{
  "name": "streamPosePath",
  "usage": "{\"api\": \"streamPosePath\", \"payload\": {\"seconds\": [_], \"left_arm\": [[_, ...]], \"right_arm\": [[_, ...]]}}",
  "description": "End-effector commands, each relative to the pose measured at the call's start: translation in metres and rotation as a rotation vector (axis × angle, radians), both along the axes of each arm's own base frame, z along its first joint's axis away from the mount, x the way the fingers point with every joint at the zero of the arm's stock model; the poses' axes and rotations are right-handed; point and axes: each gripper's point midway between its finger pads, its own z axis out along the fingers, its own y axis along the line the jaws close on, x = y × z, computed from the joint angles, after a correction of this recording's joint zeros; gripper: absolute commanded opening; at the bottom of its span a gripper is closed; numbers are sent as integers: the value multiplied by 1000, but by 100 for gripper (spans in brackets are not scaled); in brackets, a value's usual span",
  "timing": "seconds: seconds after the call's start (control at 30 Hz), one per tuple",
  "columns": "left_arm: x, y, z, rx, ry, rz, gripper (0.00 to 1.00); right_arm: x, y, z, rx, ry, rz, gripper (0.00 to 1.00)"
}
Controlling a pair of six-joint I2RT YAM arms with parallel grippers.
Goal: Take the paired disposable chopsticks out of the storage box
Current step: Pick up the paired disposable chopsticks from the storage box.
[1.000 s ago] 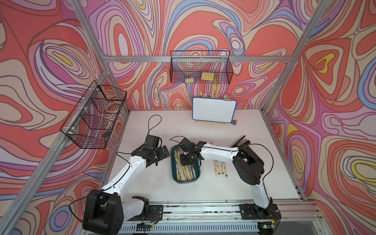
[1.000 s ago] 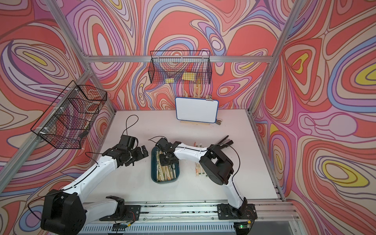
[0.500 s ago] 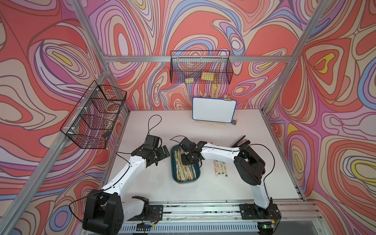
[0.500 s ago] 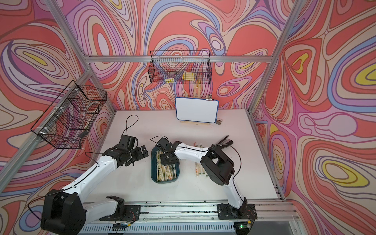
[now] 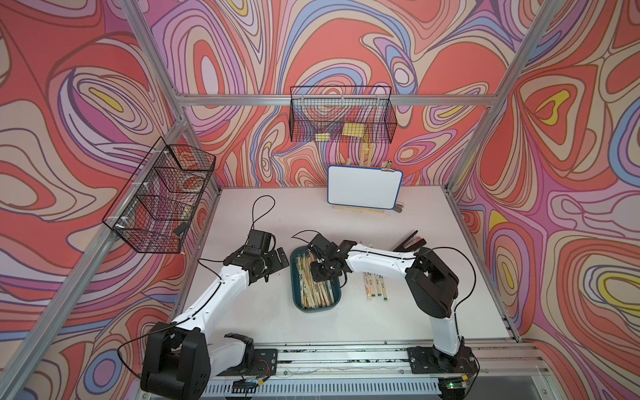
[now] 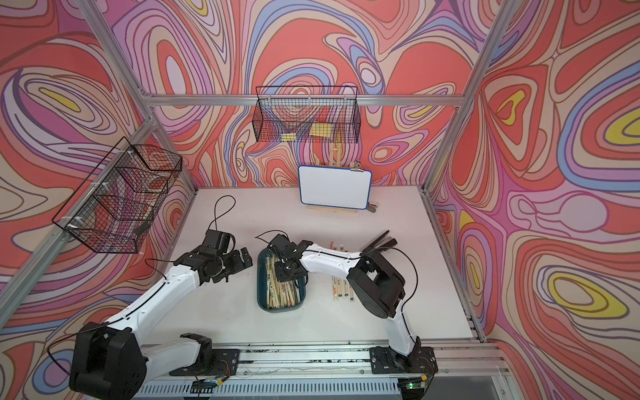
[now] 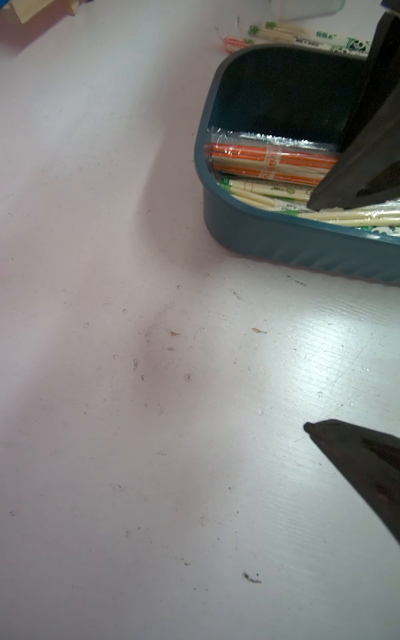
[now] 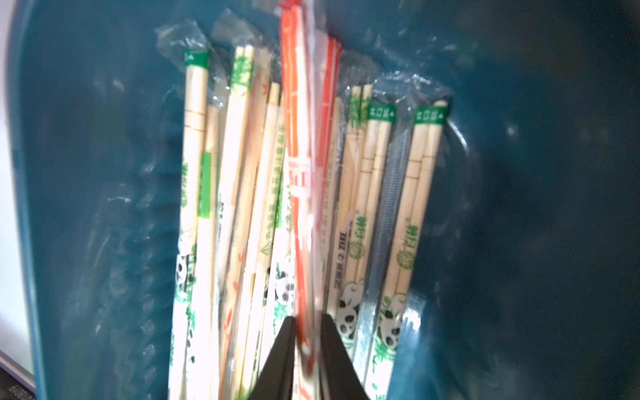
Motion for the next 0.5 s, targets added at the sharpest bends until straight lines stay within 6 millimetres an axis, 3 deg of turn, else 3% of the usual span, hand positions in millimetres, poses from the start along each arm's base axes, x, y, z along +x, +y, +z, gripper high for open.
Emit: {"api": "streamPosePath", "payload": {"seconds": [0.0, 0.27, 0.47], "left_arm": [[0, 0, -3, 1, 2, 2, 100], [0, 0, -1, 3, -1, 3, 100], [1, -1, 0, 1, -3, 1, 100]], "right_arm": [[-3, -2, 5, 4, -10, -1, 19], [-5, -3, 1, 0, 0, 2, 10], [-5, -5, 11, 6, -16, 0, 1]]}}
